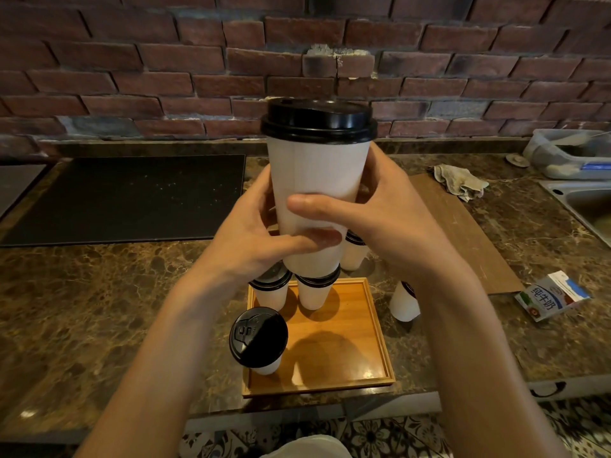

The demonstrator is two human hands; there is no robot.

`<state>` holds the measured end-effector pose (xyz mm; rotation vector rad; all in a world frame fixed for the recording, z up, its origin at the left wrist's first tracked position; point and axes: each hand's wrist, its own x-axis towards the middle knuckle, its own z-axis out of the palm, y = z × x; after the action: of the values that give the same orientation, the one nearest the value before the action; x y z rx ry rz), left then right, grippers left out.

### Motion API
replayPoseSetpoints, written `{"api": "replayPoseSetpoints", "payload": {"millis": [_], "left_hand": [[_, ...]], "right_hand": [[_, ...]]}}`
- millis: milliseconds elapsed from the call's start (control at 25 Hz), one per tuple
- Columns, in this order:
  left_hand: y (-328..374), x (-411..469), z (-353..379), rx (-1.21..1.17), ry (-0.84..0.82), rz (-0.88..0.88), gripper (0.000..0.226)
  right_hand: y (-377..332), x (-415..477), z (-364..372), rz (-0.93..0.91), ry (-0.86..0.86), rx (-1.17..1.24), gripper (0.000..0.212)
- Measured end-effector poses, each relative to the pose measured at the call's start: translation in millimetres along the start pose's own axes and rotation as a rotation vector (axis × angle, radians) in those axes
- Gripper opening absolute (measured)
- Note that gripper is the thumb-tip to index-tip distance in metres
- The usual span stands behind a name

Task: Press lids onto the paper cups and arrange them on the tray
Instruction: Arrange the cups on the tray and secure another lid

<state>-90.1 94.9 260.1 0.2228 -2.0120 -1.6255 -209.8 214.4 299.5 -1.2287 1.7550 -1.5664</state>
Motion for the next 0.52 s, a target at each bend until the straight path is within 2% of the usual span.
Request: {"api": "replayPoseSetpoints", "payload": {"millis": [280,520], "left_hand": [[2.5,-0.8,-3.2,-0.045,-0.126,-0.003,0.069],[-1.8,-2.9,0.4,-0.053,-0.039,0.021,0.067]], "right_hand": [[3.7,1.4,-7.3,0.055,-0.164,0.148,0.068],[2.6,-0.7,-4.0,0.029,-0.113,0.066,0.071]]}}
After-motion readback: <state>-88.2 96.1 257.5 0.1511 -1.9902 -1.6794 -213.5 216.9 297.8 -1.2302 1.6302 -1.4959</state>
